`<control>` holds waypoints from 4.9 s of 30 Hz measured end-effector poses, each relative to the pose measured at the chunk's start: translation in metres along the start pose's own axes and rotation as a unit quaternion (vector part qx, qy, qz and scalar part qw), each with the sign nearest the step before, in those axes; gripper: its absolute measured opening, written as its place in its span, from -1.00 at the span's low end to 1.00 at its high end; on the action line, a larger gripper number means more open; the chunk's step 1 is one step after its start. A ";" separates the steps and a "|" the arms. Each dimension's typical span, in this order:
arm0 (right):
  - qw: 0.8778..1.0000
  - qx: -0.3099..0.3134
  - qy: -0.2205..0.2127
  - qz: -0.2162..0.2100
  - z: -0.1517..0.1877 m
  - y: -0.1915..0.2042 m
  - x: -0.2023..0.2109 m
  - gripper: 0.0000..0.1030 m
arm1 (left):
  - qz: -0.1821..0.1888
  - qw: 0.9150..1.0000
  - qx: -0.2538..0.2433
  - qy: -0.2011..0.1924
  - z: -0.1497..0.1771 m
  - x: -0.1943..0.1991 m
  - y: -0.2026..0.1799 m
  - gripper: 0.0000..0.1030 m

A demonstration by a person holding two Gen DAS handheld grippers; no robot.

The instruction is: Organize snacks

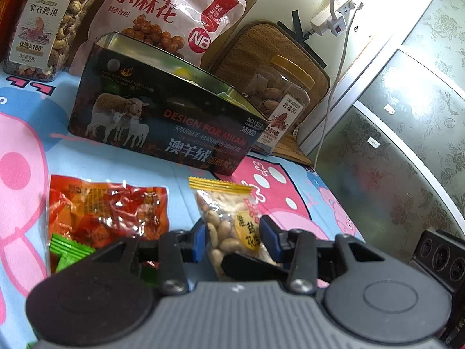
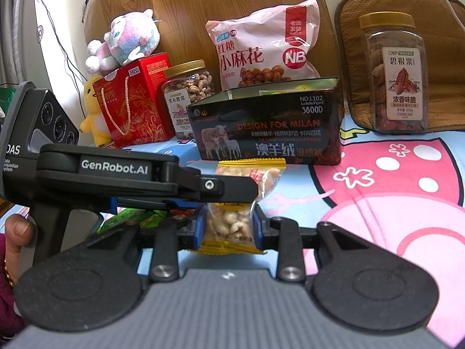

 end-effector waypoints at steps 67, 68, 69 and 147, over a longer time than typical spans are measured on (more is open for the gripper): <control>1.000 0.002 0.001 0.000 0.000 0.001 0.001 -0.31 | -0.001 1.000 -0.002 -0.001 0.000 0.001 0.000 -0.25; 1.000 0.002 0.001 0.000 0.000 0.002 0.001 -0.31 | -0.001 1.000 -0.002 -0.001 0.000 0.001 0.000 -0.25; 1.000 0.002 0.001 0.000 0.000 0.002 0.001 -0.31 | 0.000 1.000 -0.002 -0.001 0.000 0.001 0.000 -0.25; 0.999 0.029 -0.015 0.009 0.001 0.006 0.004 -0.33 | 0.013 1.000 -0.010 -0.015 0.001 0.007 -0.001 -0.26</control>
Point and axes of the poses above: each gripper's, at about its wrist camera, not at the fingertips, and x roughly against the way its jaws point, y to its left, z to its underside, the point moved 1 cm from there along -x, roughly the way its jaws point, and after that the axes turned 5 degrees about -z, right-handed, at the moved point
